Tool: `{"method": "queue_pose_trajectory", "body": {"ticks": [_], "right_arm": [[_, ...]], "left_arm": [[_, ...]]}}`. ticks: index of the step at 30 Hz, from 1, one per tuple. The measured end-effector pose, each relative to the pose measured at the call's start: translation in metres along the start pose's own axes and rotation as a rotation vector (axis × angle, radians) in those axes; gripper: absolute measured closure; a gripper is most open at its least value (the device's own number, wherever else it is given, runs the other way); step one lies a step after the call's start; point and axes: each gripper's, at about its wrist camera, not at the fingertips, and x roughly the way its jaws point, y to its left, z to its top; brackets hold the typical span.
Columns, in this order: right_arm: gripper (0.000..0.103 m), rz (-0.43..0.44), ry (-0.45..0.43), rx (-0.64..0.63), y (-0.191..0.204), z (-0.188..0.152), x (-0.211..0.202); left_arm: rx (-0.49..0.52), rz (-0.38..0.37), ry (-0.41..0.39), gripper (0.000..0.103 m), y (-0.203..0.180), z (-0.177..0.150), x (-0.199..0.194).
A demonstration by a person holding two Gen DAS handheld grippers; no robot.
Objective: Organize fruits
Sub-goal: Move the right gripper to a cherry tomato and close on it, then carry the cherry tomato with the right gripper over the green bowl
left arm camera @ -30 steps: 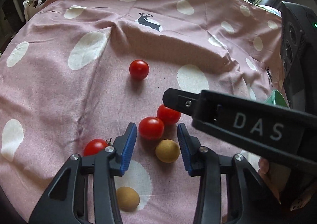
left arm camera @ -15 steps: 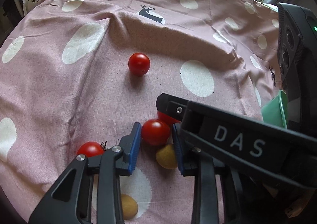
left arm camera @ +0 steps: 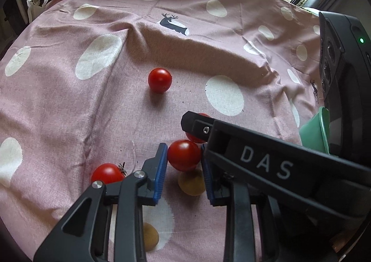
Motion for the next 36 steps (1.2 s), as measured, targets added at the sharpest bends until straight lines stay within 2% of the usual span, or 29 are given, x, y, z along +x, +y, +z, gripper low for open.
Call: {"method": "queue_pose_trajectory", "body": {"ticks": [6,12,22,29,36], "right_arm": [[0.072,0.021,-0.047,0.015,-0.003,-0.002,-0.018],[0.072,0.036,-0.115,0.012,-0.001,-0.005,-0.043],[0.072,0.028,-0.273,0.058,-0.019,-0.014,-0.102],[0.072,-0.013,-0.384,0.090,-0.040,-0.024,-0.143],[0.072,-0.028,-0.486,0.168,-0.071,-0.036,-0.181]], "left_arm": [[0.020,0.011,-0.063,0.075,-0.008,-0.001,-0.019],[0.023,-0.010,-0.122,0.075,-0.016,-0.001,-0.038],[0.068,-0.021,-0.212,0.075,-0.037,-0.004,-0.067],[0.132,-0.031,-0.260,0.075,-0.064,-0.006,-0.080],[0.212,-0.074,-0.275,0.075,-0.104,-0.008,-0.083]]}}
